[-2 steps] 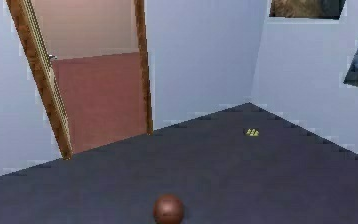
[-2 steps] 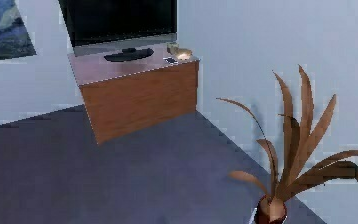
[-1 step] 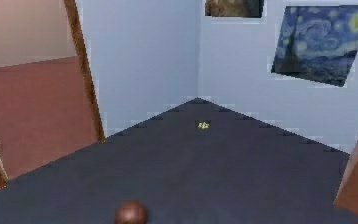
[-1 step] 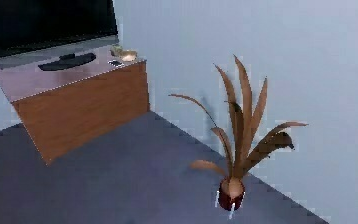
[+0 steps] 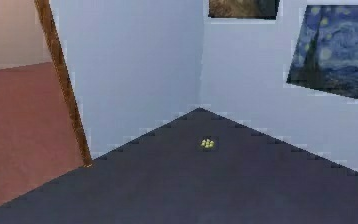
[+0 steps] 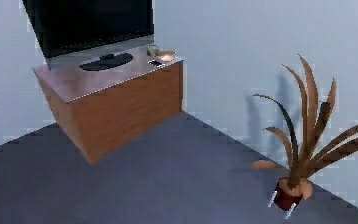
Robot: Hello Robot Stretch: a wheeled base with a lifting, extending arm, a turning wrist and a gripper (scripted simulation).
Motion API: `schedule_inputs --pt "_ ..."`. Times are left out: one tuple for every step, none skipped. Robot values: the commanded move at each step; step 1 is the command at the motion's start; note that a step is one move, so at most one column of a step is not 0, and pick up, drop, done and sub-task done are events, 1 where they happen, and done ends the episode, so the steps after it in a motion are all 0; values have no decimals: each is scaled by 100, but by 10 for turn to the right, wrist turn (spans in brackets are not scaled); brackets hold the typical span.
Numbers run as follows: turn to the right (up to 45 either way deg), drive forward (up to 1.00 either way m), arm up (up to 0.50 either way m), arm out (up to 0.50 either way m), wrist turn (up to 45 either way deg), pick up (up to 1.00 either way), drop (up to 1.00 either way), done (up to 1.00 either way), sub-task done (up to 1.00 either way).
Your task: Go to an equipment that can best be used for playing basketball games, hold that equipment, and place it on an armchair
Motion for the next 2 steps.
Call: schedule_inputs --pt "-450 0 0 0 0 0 0 0 0" --pt "-450 0 0 0 0 0 0 0 0"
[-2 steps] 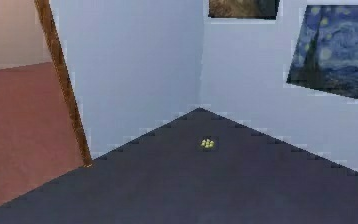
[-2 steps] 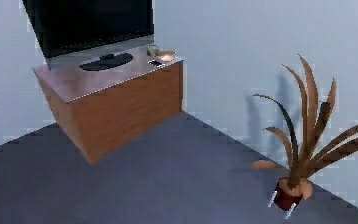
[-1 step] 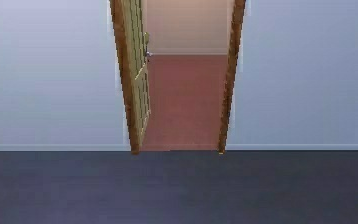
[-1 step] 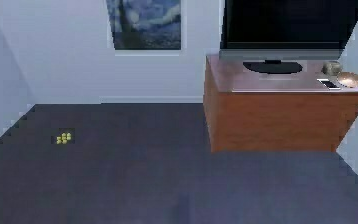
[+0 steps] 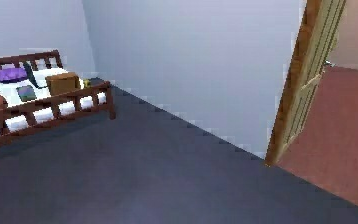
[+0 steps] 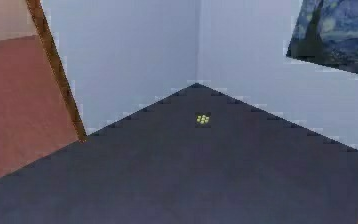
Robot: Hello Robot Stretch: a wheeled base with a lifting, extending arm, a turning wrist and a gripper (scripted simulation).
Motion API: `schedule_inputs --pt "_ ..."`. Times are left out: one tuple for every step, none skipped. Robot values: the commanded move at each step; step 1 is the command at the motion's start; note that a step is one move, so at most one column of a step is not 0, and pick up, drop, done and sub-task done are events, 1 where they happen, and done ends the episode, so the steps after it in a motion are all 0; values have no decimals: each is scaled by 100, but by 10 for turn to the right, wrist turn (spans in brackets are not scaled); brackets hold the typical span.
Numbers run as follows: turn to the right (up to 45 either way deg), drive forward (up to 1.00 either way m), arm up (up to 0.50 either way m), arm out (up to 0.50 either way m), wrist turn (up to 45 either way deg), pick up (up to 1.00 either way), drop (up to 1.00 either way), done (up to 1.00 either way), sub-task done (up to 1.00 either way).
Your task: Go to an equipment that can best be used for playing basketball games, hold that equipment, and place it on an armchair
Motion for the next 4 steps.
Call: schedule_inputs --pt "-270 0 0 0 0 0 0 0 0" --pt "0 0 20 0 0 0 0 0 0" --pt "0 0 0 20 0 0 0 0 0" --pt "0 0 0 0 450 0 0 0 0"
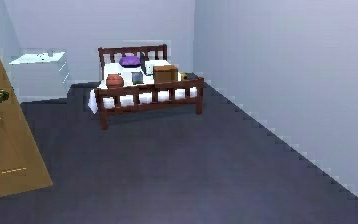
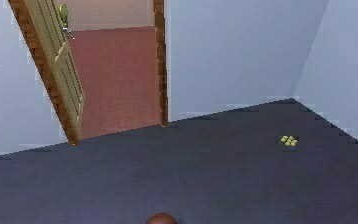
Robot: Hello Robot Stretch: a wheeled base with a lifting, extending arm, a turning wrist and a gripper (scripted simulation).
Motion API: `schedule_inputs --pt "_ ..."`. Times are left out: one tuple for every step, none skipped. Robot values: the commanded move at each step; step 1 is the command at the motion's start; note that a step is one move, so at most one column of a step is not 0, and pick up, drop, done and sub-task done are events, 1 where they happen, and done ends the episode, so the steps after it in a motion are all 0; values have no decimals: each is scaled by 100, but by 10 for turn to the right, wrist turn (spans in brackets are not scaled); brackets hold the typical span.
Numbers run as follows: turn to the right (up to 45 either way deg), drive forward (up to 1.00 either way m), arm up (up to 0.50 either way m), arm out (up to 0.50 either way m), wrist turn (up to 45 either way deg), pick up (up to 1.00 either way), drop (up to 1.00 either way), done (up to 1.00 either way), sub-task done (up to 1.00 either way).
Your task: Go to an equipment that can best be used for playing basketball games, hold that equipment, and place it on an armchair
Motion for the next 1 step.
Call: schedule_inputs --pt "0 0 0 0 450 0 0 0 0"
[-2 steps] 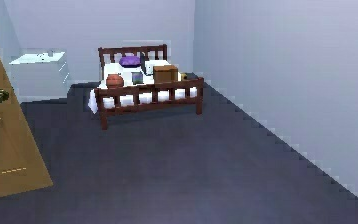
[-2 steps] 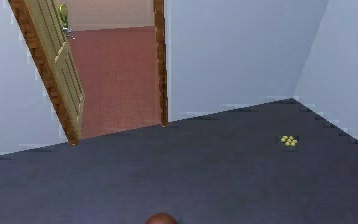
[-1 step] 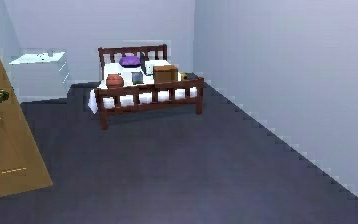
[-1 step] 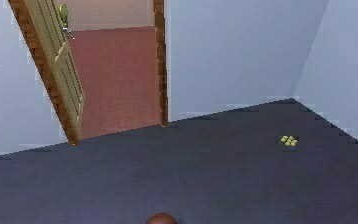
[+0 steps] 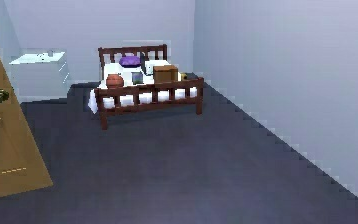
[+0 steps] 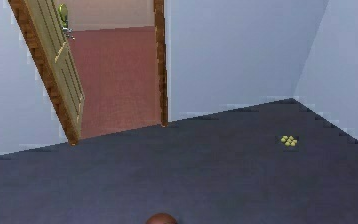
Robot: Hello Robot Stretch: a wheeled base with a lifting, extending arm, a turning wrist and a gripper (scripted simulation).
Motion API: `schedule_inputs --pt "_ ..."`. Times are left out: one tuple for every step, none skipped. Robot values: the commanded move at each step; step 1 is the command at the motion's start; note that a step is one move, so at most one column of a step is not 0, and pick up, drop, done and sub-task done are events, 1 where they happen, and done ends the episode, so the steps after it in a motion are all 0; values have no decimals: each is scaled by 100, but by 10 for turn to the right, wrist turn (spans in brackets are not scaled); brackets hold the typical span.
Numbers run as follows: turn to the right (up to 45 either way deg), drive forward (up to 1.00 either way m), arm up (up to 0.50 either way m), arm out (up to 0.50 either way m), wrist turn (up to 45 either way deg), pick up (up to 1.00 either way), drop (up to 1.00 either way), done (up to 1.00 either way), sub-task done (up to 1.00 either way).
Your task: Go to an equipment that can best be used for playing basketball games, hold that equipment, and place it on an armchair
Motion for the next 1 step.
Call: schedule_inputs --pt "0 0 0 0 450 0 0 0 0"
